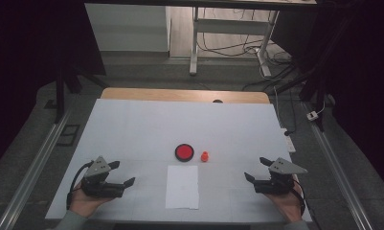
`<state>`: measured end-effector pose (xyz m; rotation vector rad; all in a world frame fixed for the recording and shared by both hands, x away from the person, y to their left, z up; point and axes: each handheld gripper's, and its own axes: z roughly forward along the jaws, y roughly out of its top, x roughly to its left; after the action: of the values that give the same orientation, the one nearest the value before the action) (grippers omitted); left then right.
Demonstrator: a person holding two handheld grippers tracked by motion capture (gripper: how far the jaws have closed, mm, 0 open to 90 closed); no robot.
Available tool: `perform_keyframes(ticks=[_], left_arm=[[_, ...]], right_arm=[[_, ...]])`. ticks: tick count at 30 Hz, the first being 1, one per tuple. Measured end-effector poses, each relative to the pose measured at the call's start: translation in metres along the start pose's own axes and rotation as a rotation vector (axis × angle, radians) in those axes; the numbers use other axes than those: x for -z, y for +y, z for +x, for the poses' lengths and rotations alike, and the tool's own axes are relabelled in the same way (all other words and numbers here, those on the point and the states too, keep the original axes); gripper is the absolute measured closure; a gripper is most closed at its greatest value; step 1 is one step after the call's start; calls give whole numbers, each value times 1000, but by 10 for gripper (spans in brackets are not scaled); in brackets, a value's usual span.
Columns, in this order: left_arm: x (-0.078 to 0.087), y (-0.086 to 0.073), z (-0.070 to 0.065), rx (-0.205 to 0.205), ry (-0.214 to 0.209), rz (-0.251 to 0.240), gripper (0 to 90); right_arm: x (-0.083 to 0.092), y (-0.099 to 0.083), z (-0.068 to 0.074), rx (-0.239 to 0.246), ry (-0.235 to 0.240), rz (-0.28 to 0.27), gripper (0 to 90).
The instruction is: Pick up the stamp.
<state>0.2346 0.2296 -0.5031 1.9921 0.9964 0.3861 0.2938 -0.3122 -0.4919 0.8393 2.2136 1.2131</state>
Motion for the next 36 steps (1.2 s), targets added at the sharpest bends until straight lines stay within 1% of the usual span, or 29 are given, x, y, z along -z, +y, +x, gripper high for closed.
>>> perform_keyframes(ticks=[2,5,10,13,26,31,36], left_arm=[[0,0,0,-3,0,0,150],[-1,0,0,-2,-2,3,150],[-2,0,1,-2,-2,3,150],[-3,0,2,5,-3,7,150],[-4,-1,3,0,-1,11,152],[-5,-1,4,2,-2,12,153],[-4,0,3,1,-5,6,153]], right_arm=[[0,-1,1,-8,8,0,172],[-1,-2,2,-2,12,4,178],[-3,-3,3,-6,23,4,187],[-4,-3,4,-6,24,10,194],[-5,-3,4,-14,28,12,208],[-6,0,6,-12,33,12,211],[-5,9,10,-16,36,-3,217]])
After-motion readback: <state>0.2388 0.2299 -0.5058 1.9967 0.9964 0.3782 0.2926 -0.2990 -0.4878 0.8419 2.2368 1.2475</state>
